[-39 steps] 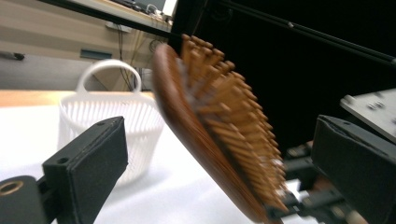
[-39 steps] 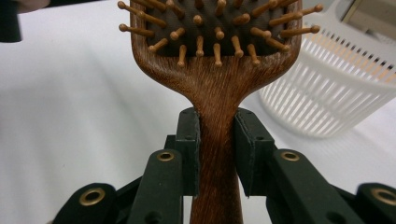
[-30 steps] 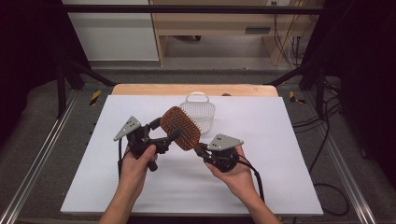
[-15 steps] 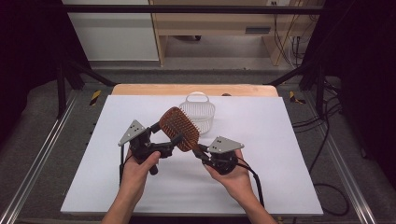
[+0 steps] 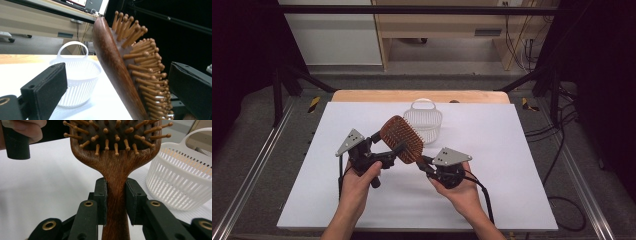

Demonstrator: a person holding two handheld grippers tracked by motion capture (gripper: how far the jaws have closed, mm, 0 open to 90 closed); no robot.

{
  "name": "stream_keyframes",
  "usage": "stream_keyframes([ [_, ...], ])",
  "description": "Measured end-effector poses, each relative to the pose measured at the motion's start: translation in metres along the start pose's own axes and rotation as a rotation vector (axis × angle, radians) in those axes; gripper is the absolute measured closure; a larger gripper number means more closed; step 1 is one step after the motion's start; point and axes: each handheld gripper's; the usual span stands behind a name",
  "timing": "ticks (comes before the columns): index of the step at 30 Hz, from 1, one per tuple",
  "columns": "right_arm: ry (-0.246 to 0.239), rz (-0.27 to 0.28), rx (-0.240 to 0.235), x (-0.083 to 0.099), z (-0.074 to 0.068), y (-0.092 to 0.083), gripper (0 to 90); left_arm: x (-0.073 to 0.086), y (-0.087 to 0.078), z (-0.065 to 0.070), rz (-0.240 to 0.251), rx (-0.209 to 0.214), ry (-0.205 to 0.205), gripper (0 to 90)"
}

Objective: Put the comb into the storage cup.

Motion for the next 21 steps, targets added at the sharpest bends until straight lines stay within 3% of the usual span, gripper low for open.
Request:
stream_keyframes([
  [10, -0.015, -0.006, -0.001, 0.000, -0.007, 0.004, 73.0, 0.000, -0.001, -0.003, 0.009, 0.013, -0.042, 5.8],
  [16, -0.040, -0.012, 0.004, -0.001, -0.012, 0.007, 73.0, -0.002, -0.004, -0.004, 0.018, 0.051, -0.100, 12.4],
  [21, -0.049, -0.006, -0.013, -0.001, -0.018, 0.010, 72.9, -0.003, -0.006, -0.003, 0.015, 0.093, -0.116, 20.4],
])
Point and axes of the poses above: each handheld gripper's, and its own axes: y roughly forward along the jaws, x roughly out of its underside, z roughly to its right, and after that the axes turned 15 degrees about -y, right-handed
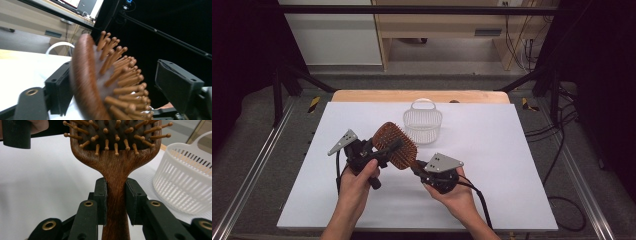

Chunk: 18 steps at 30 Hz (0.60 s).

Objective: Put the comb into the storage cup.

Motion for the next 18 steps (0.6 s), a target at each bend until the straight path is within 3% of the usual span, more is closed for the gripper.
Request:
stream_keyframes([
  [4, -0.003, 0.000, 0.000, 0.000, -0.002, 0.002, 72.9, 0.000, -0.002, 0.002, 0.007, -0.050, 0.001, 26.3],
  [7, 0.009, 0.010, -0.006, 0.001, -0.004, 0.003, 72.9, -0.001, -0.006, 0.001, 0.016, -0.059, -0.019, 39.6],
  [15, 0.005, -0.006, -0.004, 0.001, -0.008, 0.007, 72.9, -0.001, -0.010, 0.002, -0.003, -0.085, -0.046, 44.3],
  [18, 0.004, -0.014, -0.004, 0.001, -0.011, 0.009, 72.9, 0.001, -0.012, 0.002, 0.014, -0.080, -0.068, 47.5],
])
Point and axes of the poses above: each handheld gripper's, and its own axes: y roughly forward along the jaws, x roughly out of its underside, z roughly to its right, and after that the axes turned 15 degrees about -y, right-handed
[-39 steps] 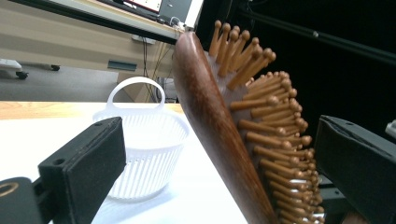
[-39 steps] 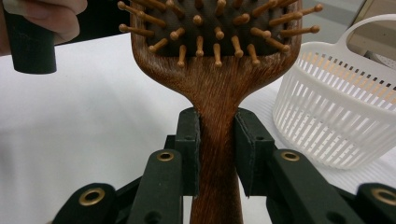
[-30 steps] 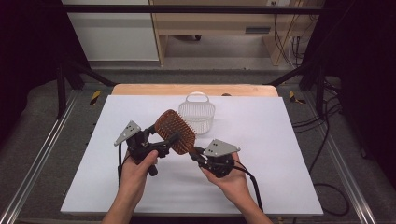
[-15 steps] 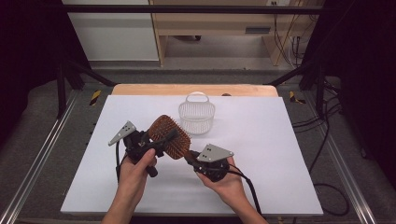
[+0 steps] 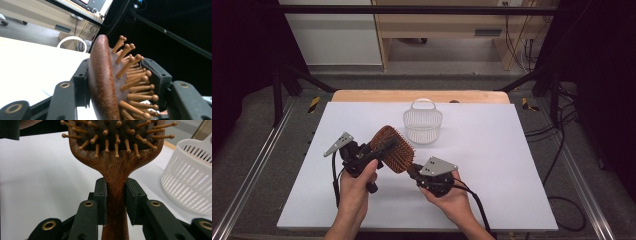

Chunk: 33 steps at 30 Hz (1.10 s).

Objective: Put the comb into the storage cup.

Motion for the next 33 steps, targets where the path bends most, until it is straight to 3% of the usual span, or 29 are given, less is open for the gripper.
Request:
stream_keyframes([
  [33, 0.043, -0.006, -0.042, 0.0031, -0.0028, 0.0075, 71.4, 0.0041, -0.0021, 0.0003, 0.009, -0.001, -0.037, 51.8],
])
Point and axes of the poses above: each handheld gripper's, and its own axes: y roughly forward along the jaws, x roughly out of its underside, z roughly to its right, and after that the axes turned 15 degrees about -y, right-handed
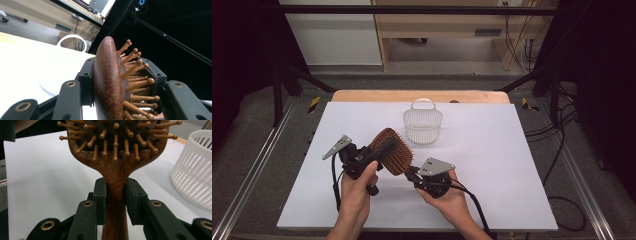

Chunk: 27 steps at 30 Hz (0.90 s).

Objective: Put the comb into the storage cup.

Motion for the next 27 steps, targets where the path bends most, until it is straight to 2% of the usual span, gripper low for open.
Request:
stream_keyframes([
  [2, 0.010, -0.002, -0.006, 0.000, 0.000, 0.000, 64.1, 0.000, -0.001, 0.000, 0.006, 0.004, 0.004, 51.9],
  [3, 0.015, -0.006, -0.002, 0.001, 0.000, 0.000, 54.4, -0.001, -0.001, 0.000, 0.012, 0.007, 0.001, 51.9],
  [4, 0.015, -0.006, -0.002, 0.001, 0.000, 0.000, 54.4, -0.001, -0.002, 0.000, 0.016, 0.010, -0.002, 51.9],
  [9, 0.029, 0.008, 0.018, 0.001, 0.005, -0.004, 41.5, -0.005, -0.006, -0.001, 0.037, -0.002, 0.005, 51.8],
  [11, 0.050, 0.012, 0.024, 0.002, 0.008, -0.006, 36.9, -0.007, -0.008, -0.003, 0.048, -0.009, 0.005, 51.8],
  [15, 0.117, 0.047, -0.013, 0.003, 0.016, -0.012, 33.8, -0.012, -0.013, -0.005, 0.065, -0.021, 0.000, 51.8],
  [21, 0.125, 0.072, 0.024, 0.006, 0.026, -0.024, 29.3, -0.017, -0.018, -0.007, 0.089, -0.025, 0.002, 51.9],
  [25, 0.135, 0.077, 0.128, 0.010, 0.035, -0.033, 19.9, -0.021, -0.022, -0.008, 0.113, -0.035, 0.010, 51.9],
  [27, 0.162, 0.103, 0.150, 0.014, 0.040, -0.036, 16.7, -0.024, -0.024, -0.008, 0.122, -0.043, 0.020, 51.9],
])
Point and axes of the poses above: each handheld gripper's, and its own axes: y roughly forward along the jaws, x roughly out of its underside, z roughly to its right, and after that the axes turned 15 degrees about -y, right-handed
